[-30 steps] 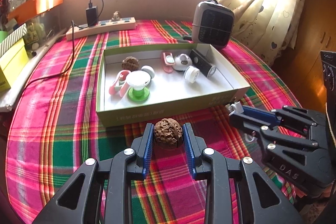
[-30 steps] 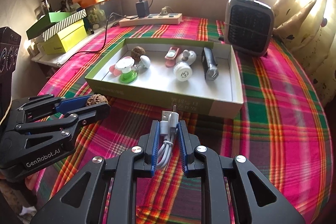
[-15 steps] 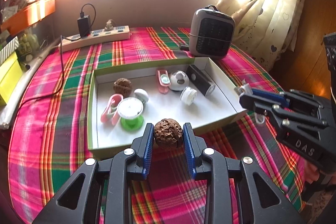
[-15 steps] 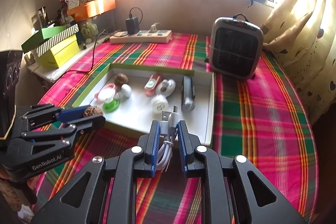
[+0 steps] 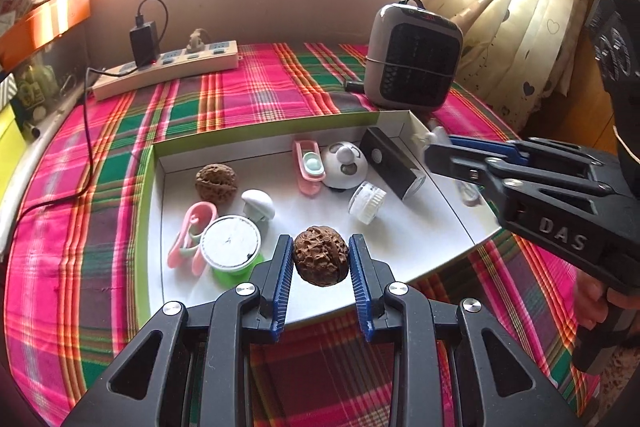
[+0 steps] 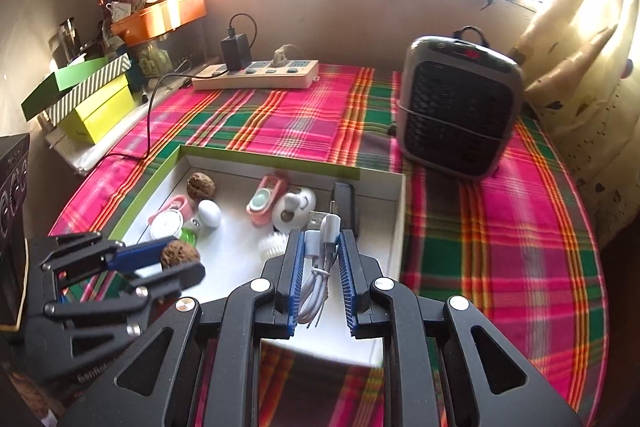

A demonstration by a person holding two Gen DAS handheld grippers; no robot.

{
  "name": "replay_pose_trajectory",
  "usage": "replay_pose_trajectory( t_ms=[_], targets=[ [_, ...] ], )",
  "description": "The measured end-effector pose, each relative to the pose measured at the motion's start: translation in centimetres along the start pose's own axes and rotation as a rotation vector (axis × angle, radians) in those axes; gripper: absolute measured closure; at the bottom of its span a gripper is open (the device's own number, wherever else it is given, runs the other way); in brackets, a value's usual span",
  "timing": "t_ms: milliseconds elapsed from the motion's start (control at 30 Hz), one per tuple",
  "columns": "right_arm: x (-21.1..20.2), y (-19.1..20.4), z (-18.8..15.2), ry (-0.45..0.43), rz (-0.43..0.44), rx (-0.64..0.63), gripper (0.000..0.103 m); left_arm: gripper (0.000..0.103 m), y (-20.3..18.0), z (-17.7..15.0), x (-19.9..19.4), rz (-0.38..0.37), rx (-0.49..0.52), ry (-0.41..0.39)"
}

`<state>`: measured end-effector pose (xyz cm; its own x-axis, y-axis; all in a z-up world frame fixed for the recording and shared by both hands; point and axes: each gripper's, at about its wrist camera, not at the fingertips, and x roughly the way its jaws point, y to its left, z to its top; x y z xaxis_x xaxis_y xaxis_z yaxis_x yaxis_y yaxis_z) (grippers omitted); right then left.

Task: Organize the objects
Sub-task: 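Carry the walnut and white cable over the box and lower them inside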

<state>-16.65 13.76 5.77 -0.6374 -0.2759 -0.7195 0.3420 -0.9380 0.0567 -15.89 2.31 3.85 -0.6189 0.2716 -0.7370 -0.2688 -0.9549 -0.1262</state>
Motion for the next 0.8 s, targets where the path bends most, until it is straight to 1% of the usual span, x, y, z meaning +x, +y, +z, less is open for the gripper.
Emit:
replay_pose_trajectory(
  t_ms=[400, 800],
  targets=[
    [3.2, 0.2, 1.7, 0.030, 0.030, -0.016, 0.085, 0.077, 0.2, 0.6, 1.8, 0.010, 0.003, 0.013],
    [4.8, 0.4, 2.1, 0.055, 0.046, -0.035, 0.085, 0.077, 0.4, 0.5, 2.9, 0.006, -0.002, 0.040]
  ],
)
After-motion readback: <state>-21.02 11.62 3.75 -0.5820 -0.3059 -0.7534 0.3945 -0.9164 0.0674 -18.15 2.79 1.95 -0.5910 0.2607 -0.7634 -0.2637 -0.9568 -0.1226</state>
